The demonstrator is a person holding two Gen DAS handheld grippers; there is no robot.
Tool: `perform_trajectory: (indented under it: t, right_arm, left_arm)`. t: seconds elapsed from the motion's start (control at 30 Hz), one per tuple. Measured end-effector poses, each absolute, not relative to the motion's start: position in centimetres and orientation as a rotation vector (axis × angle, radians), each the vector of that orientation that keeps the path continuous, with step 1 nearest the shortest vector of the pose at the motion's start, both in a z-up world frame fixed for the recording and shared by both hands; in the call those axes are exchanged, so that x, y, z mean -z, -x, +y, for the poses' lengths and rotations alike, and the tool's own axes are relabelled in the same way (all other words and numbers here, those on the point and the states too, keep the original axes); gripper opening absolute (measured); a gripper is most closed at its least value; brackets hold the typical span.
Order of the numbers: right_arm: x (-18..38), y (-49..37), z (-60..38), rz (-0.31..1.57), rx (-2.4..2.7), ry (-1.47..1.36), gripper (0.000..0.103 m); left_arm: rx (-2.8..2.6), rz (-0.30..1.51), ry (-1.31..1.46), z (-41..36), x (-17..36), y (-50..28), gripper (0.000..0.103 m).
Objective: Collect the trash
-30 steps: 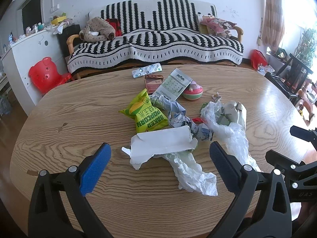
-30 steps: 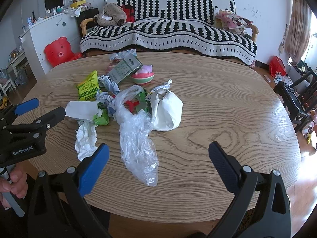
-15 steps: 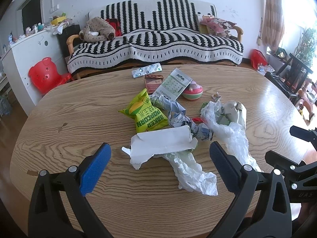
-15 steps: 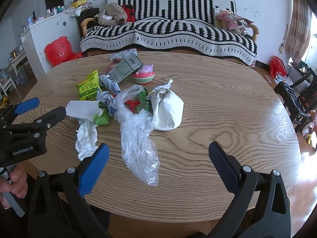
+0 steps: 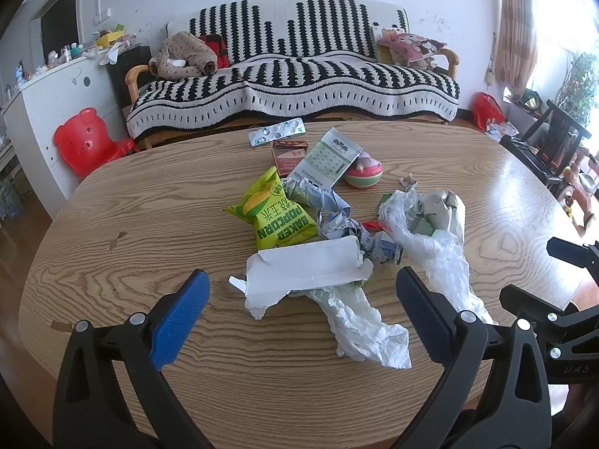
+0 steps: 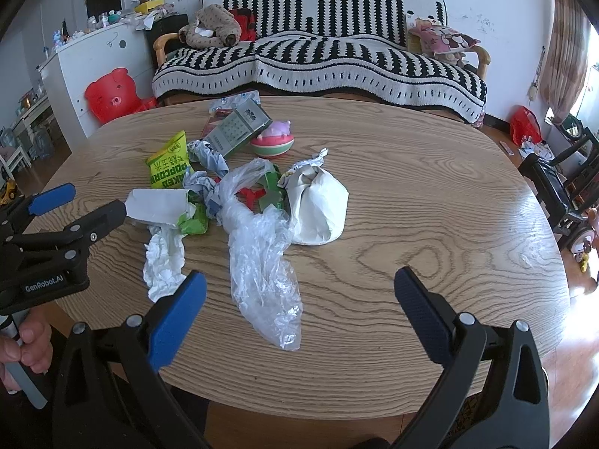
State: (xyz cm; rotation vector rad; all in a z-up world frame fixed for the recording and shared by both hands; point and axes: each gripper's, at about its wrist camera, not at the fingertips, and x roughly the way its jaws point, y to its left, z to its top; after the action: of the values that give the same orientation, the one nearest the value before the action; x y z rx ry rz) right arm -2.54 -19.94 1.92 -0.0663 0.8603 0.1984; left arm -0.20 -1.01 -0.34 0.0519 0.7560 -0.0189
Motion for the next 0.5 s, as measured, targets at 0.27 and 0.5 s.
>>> perform_trajectory:
  t: [0.27,0.5]
  right_arm:
    - [-1.94,2.53,-19.94,0.861,-0.199,0.066,0.097]
    - [-1.94,2.52,-19.94,0.862,-0.199,0.066,0.097]
  left_arm:
    - [0.018,0.756,-0.052,-1.09,0.36,0.21,0.097]
    - [0.019,0.757,-0.052,-1.12,0.36,0.22,0.097]
